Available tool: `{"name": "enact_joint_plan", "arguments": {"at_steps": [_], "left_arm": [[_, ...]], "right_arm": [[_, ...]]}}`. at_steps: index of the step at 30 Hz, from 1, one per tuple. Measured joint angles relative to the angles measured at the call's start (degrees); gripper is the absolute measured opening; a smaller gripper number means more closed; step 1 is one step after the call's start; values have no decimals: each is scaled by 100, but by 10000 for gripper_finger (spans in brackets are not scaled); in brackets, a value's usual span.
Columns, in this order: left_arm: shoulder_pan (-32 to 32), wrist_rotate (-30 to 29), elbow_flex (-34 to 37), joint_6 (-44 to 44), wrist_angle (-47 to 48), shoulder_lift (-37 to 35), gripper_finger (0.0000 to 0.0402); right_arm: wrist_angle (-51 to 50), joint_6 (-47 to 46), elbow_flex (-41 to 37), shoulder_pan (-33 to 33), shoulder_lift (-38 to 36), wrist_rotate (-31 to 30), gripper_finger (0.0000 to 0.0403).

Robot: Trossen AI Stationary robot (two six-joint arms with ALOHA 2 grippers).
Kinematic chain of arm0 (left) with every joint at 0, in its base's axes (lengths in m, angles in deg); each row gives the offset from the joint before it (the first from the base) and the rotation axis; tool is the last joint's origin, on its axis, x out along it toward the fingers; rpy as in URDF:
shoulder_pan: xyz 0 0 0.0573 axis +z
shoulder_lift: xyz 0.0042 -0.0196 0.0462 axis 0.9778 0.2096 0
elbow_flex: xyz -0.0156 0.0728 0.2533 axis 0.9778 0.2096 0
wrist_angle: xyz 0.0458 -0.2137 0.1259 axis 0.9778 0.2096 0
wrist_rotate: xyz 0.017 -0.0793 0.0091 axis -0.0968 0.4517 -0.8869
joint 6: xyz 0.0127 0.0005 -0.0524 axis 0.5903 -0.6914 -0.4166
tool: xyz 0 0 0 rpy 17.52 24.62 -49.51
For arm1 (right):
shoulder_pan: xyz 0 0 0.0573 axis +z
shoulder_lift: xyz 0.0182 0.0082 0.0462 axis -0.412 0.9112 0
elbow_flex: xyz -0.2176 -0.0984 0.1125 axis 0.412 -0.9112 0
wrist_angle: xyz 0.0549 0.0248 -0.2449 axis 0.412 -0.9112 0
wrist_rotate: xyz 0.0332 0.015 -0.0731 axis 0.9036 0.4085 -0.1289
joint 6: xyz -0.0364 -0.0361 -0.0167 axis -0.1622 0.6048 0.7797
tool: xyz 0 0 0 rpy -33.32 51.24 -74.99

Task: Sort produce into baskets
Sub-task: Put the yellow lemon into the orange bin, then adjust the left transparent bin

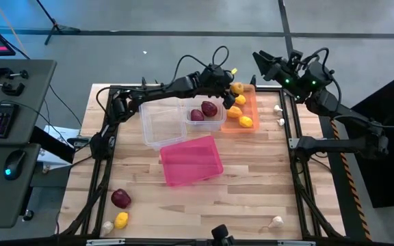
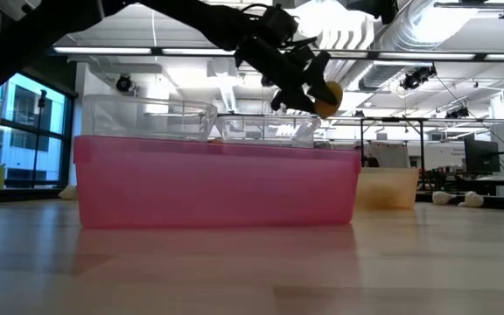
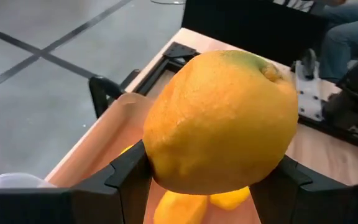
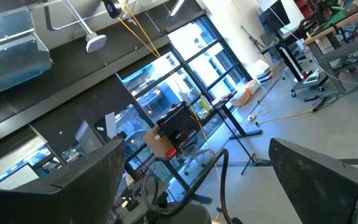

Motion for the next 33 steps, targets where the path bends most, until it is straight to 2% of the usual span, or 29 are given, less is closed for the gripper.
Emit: {"name": "enact_joint_plan", "arguments": {"at_steps": [7, 10, 17, 22, 26, 33], "left_arm": [[13, 8, 2, -405, -375, 4, 216], [13, 10, 2, -298, -352, 4, 250], [48, -93, 2, -220, -417, -4, 361], [209, -114, 7, -252, -426, -242, 385], [357, -104, -2, -119, 369, -725, 384], [498, -123, -2, 45, 3049, -1640, 384]], "right_arm": [[-22, 9, 0, 0, 0, 0, 385], [-26, 9, 0, 0, 0, 0, 385], [-26, 11, 0, 0, 0, 0, 385], [-33, 11, 0, 0, 0, 0, 385], [-109, 13, -1, -2, 2, -2, 385], [-457, 145, 0, -4, 7, -4, 385]]}}
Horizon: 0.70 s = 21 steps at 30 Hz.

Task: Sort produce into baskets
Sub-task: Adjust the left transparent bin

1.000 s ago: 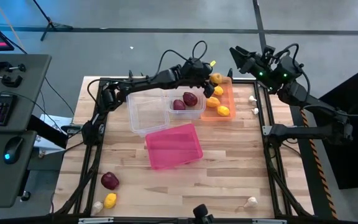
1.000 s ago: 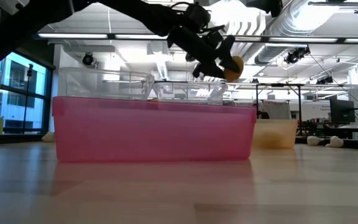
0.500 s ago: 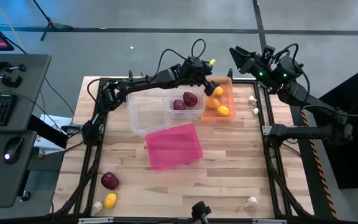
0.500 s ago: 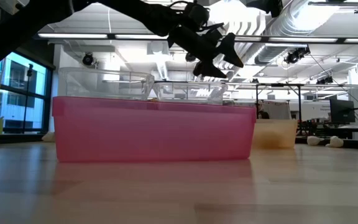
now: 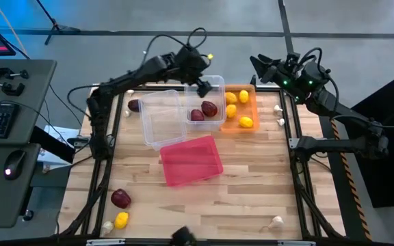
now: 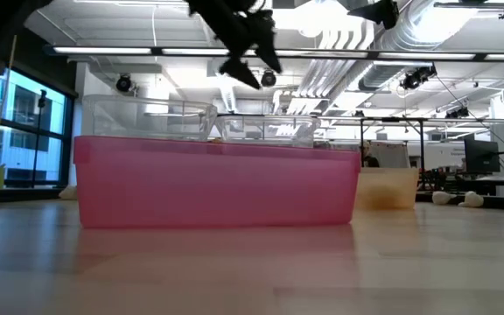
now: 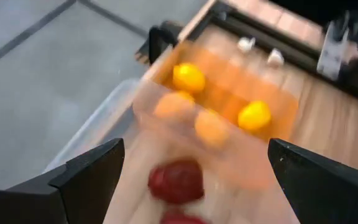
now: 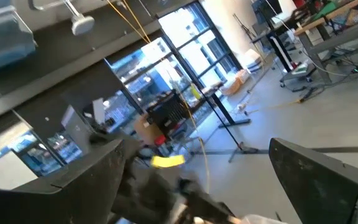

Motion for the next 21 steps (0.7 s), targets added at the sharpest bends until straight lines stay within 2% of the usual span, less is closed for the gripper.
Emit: {"name": "enact_joint_plan", "arguments": {"at_steps": [3, 7, 10, 13, 15, 18, 21], "left_arm": [[-115, 4, 305, -26, 364, -512, 384], [-410, -172, 1649, -531, -111, -1583, 383], [-618, -457, 2896, -1446, -265, -2486, 383], [-932, -217, 3925, -2723, -370, -3383, 383], [-1269, 46, 4407, -3421, -501, -3922, 381], [-1871, 112, 4811, -4205, -656, -4510, 359], [-2415, 64, 4889, -4787, -588, -4791, 302]], "right_arm": [[-229, 18, 0, -1, 26, -2, 385], [-393, 23, 0, -1, 52, 0, 385], [-477, 70, 0, -1, 58, 0, 385], [-516, 136, 0, -1, 61, -76, 385], [-592, 59, 0, -1, 61, -358, 385], [-739, -111, 0, -3, 65, -687, 385], [-646, -143, 0, -3, 66, -600, 385]]}}
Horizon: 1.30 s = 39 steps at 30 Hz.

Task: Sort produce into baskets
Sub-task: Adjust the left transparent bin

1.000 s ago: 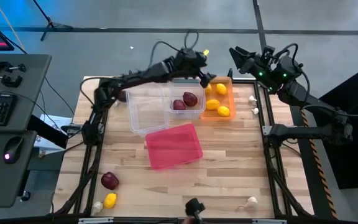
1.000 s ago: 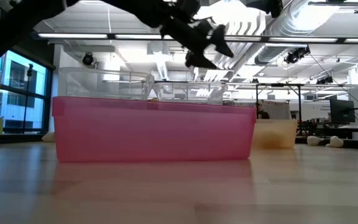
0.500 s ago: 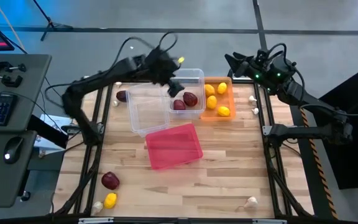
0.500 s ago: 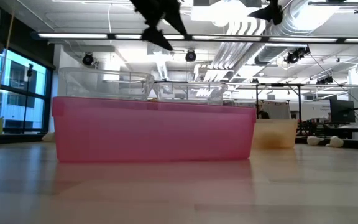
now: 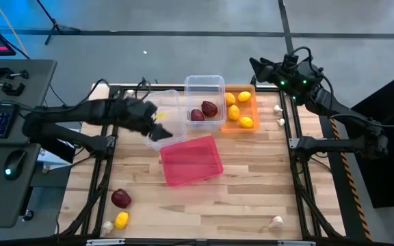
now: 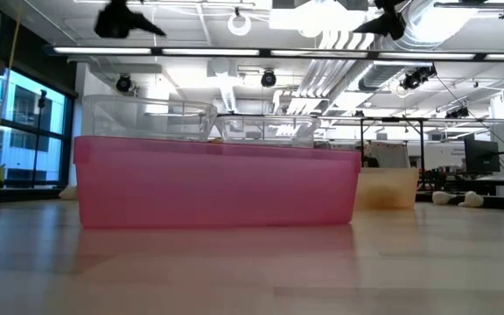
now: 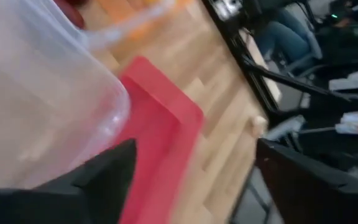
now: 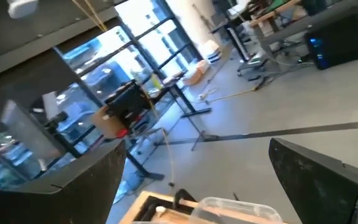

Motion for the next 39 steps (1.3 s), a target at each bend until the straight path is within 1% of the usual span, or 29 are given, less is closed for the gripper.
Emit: {"name": "enact_joint_plan", "arguments": {"at_steps": [2, 4, 6, 7, 8, 10, 14, 17, 19, 21, 23, 25, 27, 28, 29, 31, 33, 36, 39], "left_arm": [[-354, -222, 2, -191, 43, -48, 240], [-672, -574, 2, -112, 148, -54, 161], [-932, -806, 4, 370, 294, -46, 72], [-1064, -893, 4, 628, 309, -30, 36], [-1199, -995, 4, 786, 330, -22, 20], [-1473, -1110, 7, 1100, 362, -23, 19], [-2118, -1416, 58, 1398, 484, -32, 4], [-2533, -1590, 529, 1327, 143, -142, 4], [-2723, -1604, 1016, 1103, -238, -183, 1], [-2833, -1631, 1485, 753, -534, -174, 1], [-2866, -1768, 1836, 491, -746, -166, 0], [-2802, -2006, 2009, 438, -881, -148, 0], [-2693, -2318, 2080, 432, -843, -146, 0], [-2639, -2465, 2095, 458, -861, -146, 0], [-2573, -2580, 2106, 503, -881, -144, 0], [-2412, -2631, 2148, 651, -844, -143, 0], [-2191, -2498, 2149, 760, -756, -71, 0], [-1927, -2250, 2149, 954, -679, 27, 0], [-1710, -2201, 2150, 981, -581, 150, 0]], "right_arm": [[188, -183, 0, 25, 0, 324, 385], [494, -339, 0, 110, 0, 908, 385], [876, -254, 0, 287, 0, 1491, 385], [1061, -114, 0, 415, 0, 1729, 385], [1257, 2, 0, 562, 6, 1911, 385], [1567, 9, 0, 902, 28, 2075, 385], [1777, 214, 3, 1800, 131, 2087, 385], [1757, 381, 4, 2508, 325, 1692, 375], [1672, 361, 4, 2869, 487, 1287, 351], [1482, 264, 4, 3129, 646, 854, 310], [1245, 71, 4, 3308, 803, 476, 249], [861, -86, 4, 3411, 913, 135, 169], [443, -290, 2, 3445, 983, -212, 73], [158, -311, 2, 3427, 990, -343, 38], [-106, -369, 2, 3399, 990, -444, 22], [-625, -704, 2, 3296, 983, -528, 24], [-998, -849, -1, 3218, 959, -520, 21], [-1058, -658, -2, 3173, 940, -389, 4], [-1044, -541, -2, 3122, 940, -206, 7]]}}
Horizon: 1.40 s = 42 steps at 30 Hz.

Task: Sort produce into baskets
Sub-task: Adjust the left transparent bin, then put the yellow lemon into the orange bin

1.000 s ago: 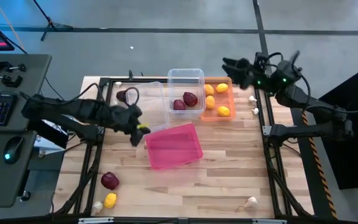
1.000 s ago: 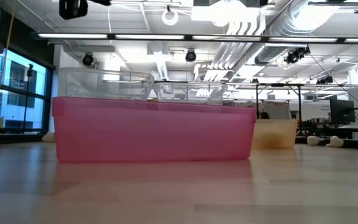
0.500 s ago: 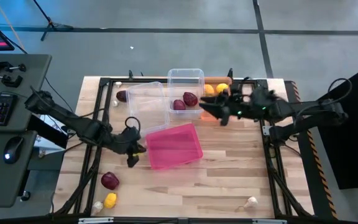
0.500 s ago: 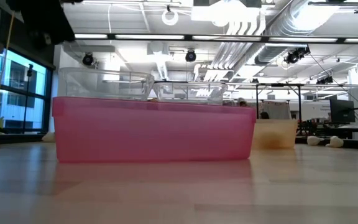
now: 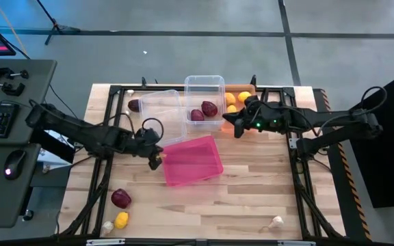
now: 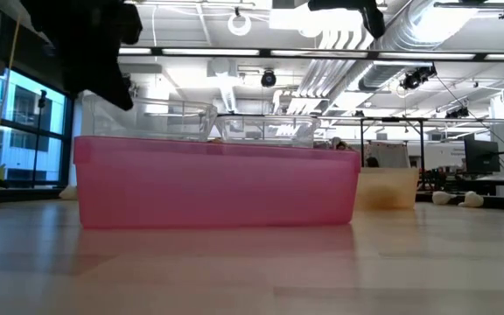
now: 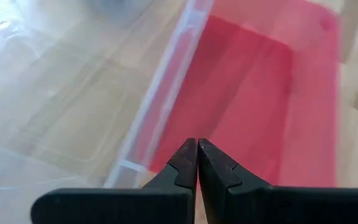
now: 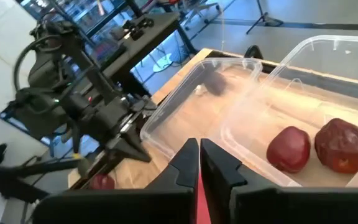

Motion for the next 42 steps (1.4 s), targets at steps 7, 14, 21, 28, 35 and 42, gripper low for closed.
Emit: {"name": "enact_joint_plan", "arguments": {"at_steps": [7, 14, 21, 28, 35, 42], "left_arm": [[490, 65, -1, 337, 229, 301, 0], [1010, 72, -2, 916, 302, 390, 0], [1566, 243, -107, 1608, 261, 375, 0], [1340, 1638, -408, 1264, 830, 176, 0], [-1194, 1919, -416, -1324, 819, -81, 0], [-3921, 1720, -416, -4702, -723, 739, 0]], "right_arm": [[0, 294, 0, -44, 0, 152, 3], [-20, 430, 0, -44, 0, 150, 0], [-24, 512, 0, -44, 0, 150, 0], [-22, 452, 0, -44, 0, 262, 0], [-17, 276, 0, -44, 0, 275, 0], [-11, 250, 0, -44, 0, 230, 0]]}}
